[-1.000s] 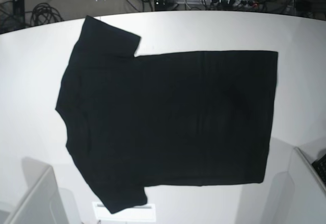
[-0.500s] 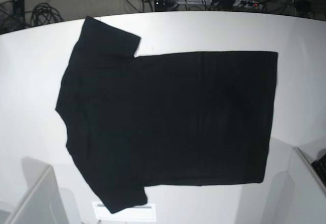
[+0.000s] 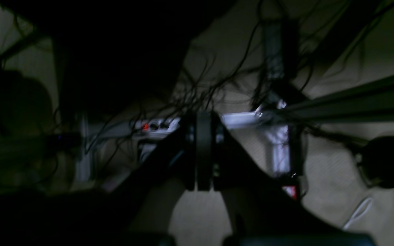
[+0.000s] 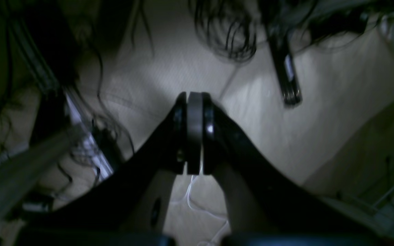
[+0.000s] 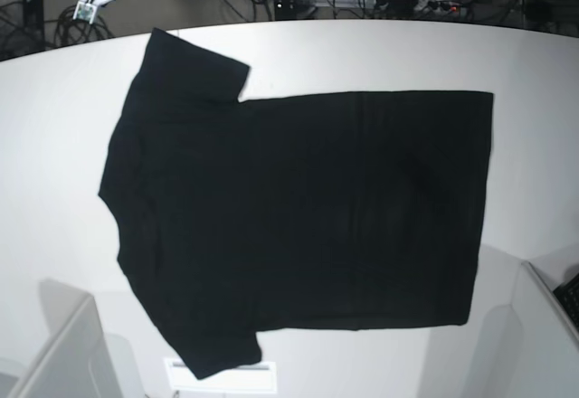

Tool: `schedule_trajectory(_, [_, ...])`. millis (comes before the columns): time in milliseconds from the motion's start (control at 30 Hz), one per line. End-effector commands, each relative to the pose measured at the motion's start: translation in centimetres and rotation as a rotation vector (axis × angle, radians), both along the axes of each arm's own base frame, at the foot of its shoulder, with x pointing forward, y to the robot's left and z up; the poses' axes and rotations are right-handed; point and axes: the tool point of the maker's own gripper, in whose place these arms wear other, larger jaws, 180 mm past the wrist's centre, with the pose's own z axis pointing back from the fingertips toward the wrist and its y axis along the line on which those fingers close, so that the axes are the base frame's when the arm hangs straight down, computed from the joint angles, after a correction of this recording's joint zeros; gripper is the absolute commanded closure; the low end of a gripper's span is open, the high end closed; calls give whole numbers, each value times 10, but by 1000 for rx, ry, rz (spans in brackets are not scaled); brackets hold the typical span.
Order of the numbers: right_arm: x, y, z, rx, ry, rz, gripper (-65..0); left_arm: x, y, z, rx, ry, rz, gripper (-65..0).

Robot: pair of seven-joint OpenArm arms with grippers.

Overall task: Fold the T-shirt properly
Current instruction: 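Move both grippers down to the shoulder corners of the black T-shirt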

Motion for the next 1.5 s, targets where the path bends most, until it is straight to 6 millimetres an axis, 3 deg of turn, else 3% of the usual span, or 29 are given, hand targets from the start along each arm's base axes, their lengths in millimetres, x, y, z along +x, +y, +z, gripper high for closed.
schedule_trajectory(0, [10,-5,17,-34,-52,13,0,3,7,16,19,-46,0,0])
schedule_trajectory(100, [42,-5,50,-35,-188,5,0,26,22,51,60,-150,15,0])
schedule_trajectory(267, [87,3,94,23,-392,-14,0,77,19,105,75,-342,31,0])
schedule_trajectory(433, [122,22,102,153,-413,-33,0,114,4,142,49,-489,16,0])
schedule_trajectory(667, [152,54,99,487,-422,-68,-9,135,4,150,51,-566,23,0])
schedule_trajectory(800, [159,63,104,609,-449,-65,-255,143,5,152,52,-586,19,0])
schedule_trajectory(867, [159,64,101,652,-451,-77,-333,145,5,151,52,-587,22,0])
schedule_trajectory(1067, [157,59,73,693,-402,-130,-372,145,16,145,19,-584,92,0])
schedule_trajectory(1133, [155,52,65,683,-378,-133,-372,144,22,145,-33,-591,163,-171])
schedule_trajectory(1233, [152,48,55,686,-354,-151,-372,141,38,143,-47,-594,238,-362])
schedule_trajectory(1300, [149,50,50,692,-338,-156,-372,141,49,142,-41,-601,274,-406])
schedule_trajectory(1467, [141,70,42,724,-293,-125,-369,140,73,130,-74,-599,383,-410])
